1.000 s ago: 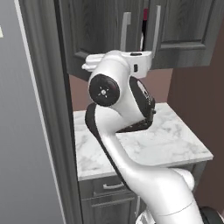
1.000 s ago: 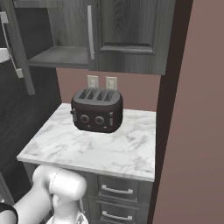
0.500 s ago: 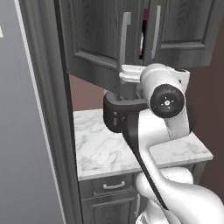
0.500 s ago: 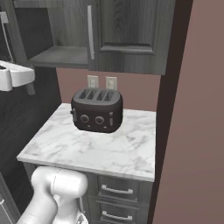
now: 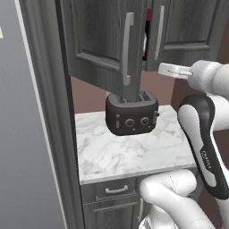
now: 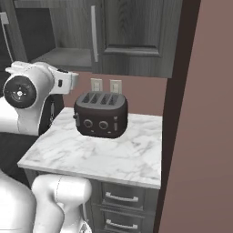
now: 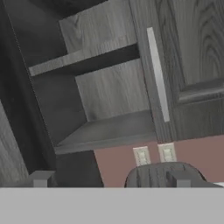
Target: Open the cabinet directly in front. Then move the wine and the cup to the dining counter with the jar on it.
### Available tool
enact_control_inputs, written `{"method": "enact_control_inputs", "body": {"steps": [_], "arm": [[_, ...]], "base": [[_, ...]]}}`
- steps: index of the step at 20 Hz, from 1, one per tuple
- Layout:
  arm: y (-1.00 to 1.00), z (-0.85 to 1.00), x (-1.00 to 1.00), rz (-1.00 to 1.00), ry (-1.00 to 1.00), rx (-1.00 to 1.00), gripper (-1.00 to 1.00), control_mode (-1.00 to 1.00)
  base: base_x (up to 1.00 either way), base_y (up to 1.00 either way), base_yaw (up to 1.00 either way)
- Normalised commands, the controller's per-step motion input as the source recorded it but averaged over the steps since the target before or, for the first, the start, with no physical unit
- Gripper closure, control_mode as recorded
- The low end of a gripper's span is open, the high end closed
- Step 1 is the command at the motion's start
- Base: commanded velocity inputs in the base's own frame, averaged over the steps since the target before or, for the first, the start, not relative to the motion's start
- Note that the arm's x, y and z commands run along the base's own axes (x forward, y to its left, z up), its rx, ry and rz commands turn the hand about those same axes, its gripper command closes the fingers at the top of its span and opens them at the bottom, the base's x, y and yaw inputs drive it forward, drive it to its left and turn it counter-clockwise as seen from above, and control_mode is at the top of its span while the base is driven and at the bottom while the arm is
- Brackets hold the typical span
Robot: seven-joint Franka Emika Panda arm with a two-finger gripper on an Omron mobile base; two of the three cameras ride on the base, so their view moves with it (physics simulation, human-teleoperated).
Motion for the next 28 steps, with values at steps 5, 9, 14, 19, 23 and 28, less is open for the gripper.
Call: {"method": "enact_control_inputs", "body": {"steps": [5, 9, 14, 19, 23, 28], "arm": [[0.06, 0.02, 0.43, 0.19, 0.01, 0.05, -1.0, -1.0], [0.85, -0.02, 0.52, 0.09, 0.02, 0.02, -1.0, -1.0], [0.92, -0.16, 0.83, 0.25, 0.16, 0.12, -1.0, -1.0], [1.0, -0.42, 0.57, 0.42, 0.16, 0.12, -1.0, -1.0], [1.0, -0.83, 0.17, 0.35, 0.01, 0.01, -1.0, -1.0], [1.0, -0.96, -0.16, 0.23, -0.07, -0.01, -1.0, -1.0]], "base": [[0.0, 0.0, 0.0], [0.0, 0.0, 0.0], [0.0, 0.0, 0.0], [0.0, 0.0, 0.0], [0.0, 0.0, 0.0], [0.0, 0.0, 0.0]]}}
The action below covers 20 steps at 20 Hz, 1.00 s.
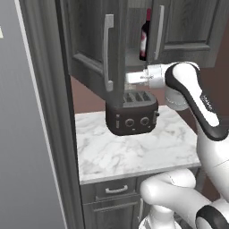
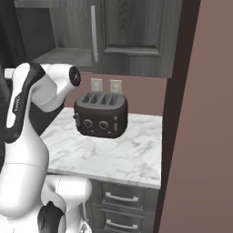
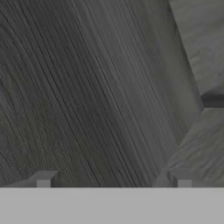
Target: Open the cabinet directly in front. Then move the wine and the cup to the dining counter with the jar on it.
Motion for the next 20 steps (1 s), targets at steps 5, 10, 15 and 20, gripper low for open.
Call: {"method": "enact_control_inputs", "body": {"steps": [5, 10, 15, 20], "arm": [[1.0, -0.83, -0.09, 0.08, -0.1, -0.02, -1.0, -1.0], [1.0, -0.26, 0.0, -0.11, -0.05, 0.0, -1.0, -1.0], [0.1, 0.05, -0.02, -0.13, 0.01, -0.02, -1.0, -1.0], [-0.98, 0.67, -0.01, -0.42, 0.0, -0.14, -1.0, -1.0]], "base": [[0.0, 0.0, 0.0], [0.0, 0.0, 0.0], [0.0, 0.0, 0.0], [0.0, 0.0, 0.0]]}}
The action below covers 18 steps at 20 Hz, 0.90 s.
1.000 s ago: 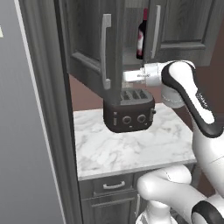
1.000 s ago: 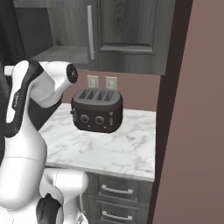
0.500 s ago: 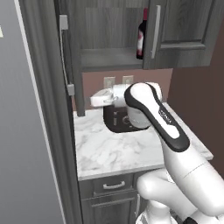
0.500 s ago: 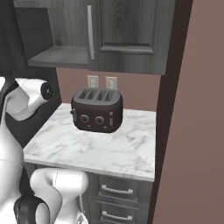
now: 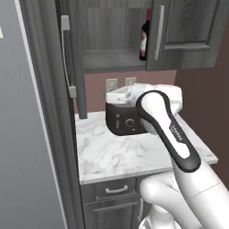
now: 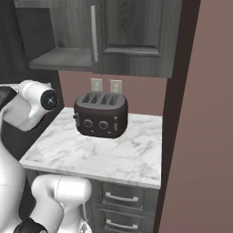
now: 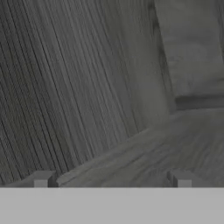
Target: Open the cabinet directly in front. Then move the wine and the cup to the dining counter with the jar on it.
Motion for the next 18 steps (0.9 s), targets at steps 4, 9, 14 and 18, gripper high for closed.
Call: {"method": "enact_control_inputs", "body": {"steps": [4, 9, 14, 18], "arm": [[-0.76, 0.38, 0.0, -0.51, -0.08, -0.38, -1.0, -1.0], [-0.76, 0.33, 0.0, -0.5, -0.09, -0.4, -1.0, -1.0], [-0.98, 0.25, 0.0, -0.49, -0.06, -0.24, -1.0, -1.0], [-1.0, 0.24, 0.0, -0.42, -0.08, 0.0, -1.0, -1.0]], "base": [[0.0, 0.0, 0.0], [0.0, 0.0, 0.0], [0.0, 0.0, 0.0], [0.0, 0.0, 0.0]]}}
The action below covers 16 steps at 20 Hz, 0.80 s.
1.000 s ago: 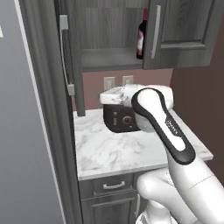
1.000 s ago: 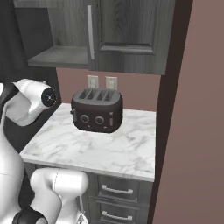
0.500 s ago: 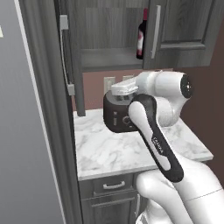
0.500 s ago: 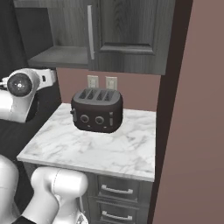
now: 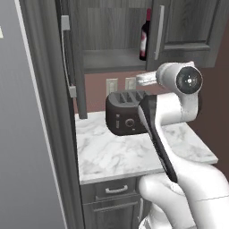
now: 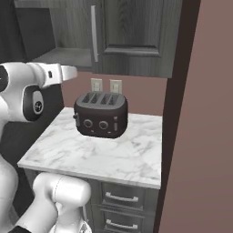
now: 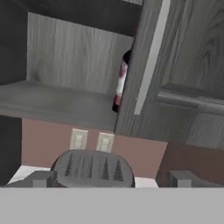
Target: Open the cabinet directly in front. Then move the wine and the cup to the dining counter with the jar on it.
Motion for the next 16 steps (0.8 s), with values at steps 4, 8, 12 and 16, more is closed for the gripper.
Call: {"method": "enact_control_inputs", "body": {"steps": [4, 8, 12, 16], "arm": [[-0.92, 0.33, 0.0, -0.11, -0.25, 0.24, -1.0, -1.0], [-0.3, 0.77, 0.01, 0.0, -0.33, 0.26, -1.0, -1.0], [-0.1, 0.87, 0.15, 0.0, -0.21, 0.17, -1.0, -1.0], [0.0, 0.15, 0.22, 0.0, 0.01, 0.01, -1.0, -1.0]], "base": [[0.0, 0.0, 0.0], [0.0, 0.0, 0.0], [0.0, 0.0, 0.0], [0.0, 0.0, 0.0]]}}
